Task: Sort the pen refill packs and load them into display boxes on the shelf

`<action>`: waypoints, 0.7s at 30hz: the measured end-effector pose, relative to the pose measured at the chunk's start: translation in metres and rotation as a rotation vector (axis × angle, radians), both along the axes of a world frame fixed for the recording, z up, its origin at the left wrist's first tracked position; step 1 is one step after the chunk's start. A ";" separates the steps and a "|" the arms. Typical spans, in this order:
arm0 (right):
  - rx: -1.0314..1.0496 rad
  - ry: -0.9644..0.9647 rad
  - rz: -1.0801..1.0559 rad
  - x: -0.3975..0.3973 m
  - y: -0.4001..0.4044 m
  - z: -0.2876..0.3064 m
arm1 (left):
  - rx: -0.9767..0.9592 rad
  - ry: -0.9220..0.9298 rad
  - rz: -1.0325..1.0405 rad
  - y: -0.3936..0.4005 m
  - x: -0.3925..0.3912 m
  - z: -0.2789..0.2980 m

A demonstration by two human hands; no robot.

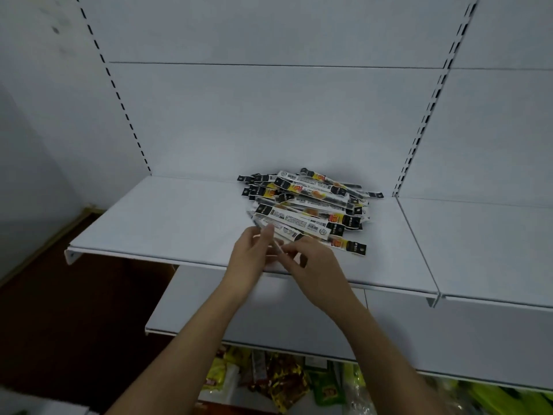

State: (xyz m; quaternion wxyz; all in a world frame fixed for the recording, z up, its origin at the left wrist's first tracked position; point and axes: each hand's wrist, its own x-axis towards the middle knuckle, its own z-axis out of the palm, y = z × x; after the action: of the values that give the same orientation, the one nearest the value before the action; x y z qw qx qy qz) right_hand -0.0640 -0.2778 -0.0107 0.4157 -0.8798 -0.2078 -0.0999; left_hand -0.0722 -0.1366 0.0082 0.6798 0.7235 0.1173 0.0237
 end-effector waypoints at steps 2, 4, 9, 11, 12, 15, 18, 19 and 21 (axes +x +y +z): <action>0.034 0.098 0.122 0.000 0.012 0.002 | -0.091 0.012 0.082 0.004 0.006 0.004; 0.029 0.033 0.079 0.007 0.019 0.000 | -0.168 0.021 0.159 0.013 0.014 0.003; -0.180 -0.165 -0.262 0.040 0.034 -0.007 | -0.223 0.058 0.182 0.036 0.034 0.001; -0.281 -0.079 -0.316 0.050 0.033 -0.010 | -0.245 0.076 0.170 0.046 0.041 0.001; -0.304 -0.047 -0.323 0.053 0.032 -0.012 | -0.245 0.087 0.149 0.050 0.045 0.000; -0.317 -0.024 -0.304 0.056 0.041 -0.008 | -0.234 0.097 0.092 0.057 0.056 -0.004; -0.161 -0.056 -0.275 0.057 0.059 0.001 | -0.300 0.090 0.111 0.057 0.068 -0.003; -0.091 -0.065 -0.251 0.056 0.066 0.005 | -0.308 0.077 0.121 0.057 0.073 -0.001; -0.034 -0.029 -0.149 0.057 0.078 0.013 | -0.308 0.031 0.094 0.059 0.082 0.000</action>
State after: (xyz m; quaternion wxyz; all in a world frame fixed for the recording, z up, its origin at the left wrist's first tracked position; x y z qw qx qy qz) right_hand -0.0073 -0.2000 0.0021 0.3892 -0.8982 -0.1493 -0.1398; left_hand 0.0103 -0.0771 0.0082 0.7791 0.6046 0.1639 0.0261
